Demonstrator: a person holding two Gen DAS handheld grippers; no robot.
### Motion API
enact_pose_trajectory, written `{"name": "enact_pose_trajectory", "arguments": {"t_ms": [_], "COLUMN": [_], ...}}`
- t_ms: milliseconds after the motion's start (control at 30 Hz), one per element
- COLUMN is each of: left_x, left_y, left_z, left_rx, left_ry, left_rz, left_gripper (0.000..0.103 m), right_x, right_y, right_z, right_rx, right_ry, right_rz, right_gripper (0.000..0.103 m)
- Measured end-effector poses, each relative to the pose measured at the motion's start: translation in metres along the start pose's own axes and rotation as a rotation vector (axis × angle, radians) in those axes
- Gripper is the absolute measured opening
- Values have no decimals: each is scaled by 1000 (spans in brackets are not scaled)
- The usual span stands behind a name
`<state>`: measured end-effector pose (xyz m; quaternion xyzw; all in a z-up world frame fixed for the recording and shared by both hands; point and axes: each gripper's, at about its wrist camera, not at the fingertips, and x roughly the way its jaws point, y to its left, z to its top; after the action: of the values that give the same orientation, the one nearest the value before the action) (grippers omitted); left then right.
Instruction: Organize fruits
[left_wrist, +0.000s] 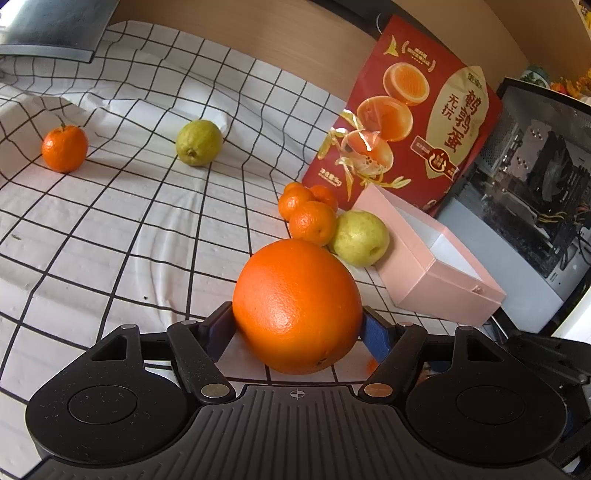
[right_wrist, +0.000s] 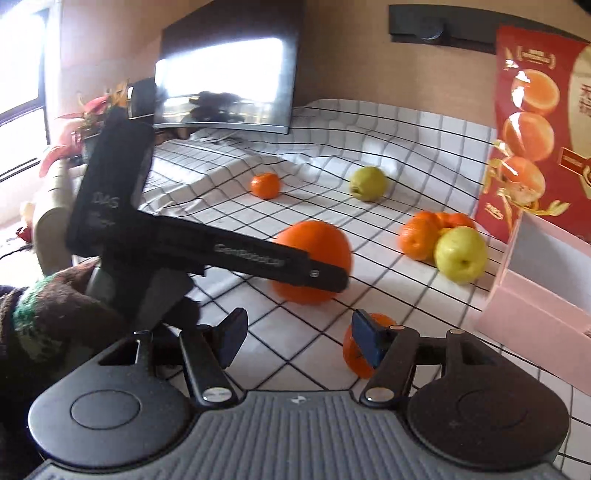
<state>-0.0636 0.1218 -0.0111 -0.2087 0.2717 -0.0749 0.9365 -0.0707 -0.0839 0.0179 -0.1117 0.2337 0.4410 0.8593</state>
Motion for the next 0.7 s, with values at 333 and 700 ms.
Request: {"name": "enact_pose_trajectory", "arguments": {"t_ms": [333, 700], "left_x": [0, -1], "left_y": [0, 0], "left_z": [0, 1], "left_rx": [-5, -18], "left_ry": [-1, -7], "left_rz": [-2, -5], "left_gripper": [77, 77], "right_x": [-12, 33], "right_y": [-17, -33], "right_z": [-12, -4], "right_rx": [36, 140], "right_ry": [-13, 71], "right_rz": [-137, -138], "right_gripper": [76, 75]}}
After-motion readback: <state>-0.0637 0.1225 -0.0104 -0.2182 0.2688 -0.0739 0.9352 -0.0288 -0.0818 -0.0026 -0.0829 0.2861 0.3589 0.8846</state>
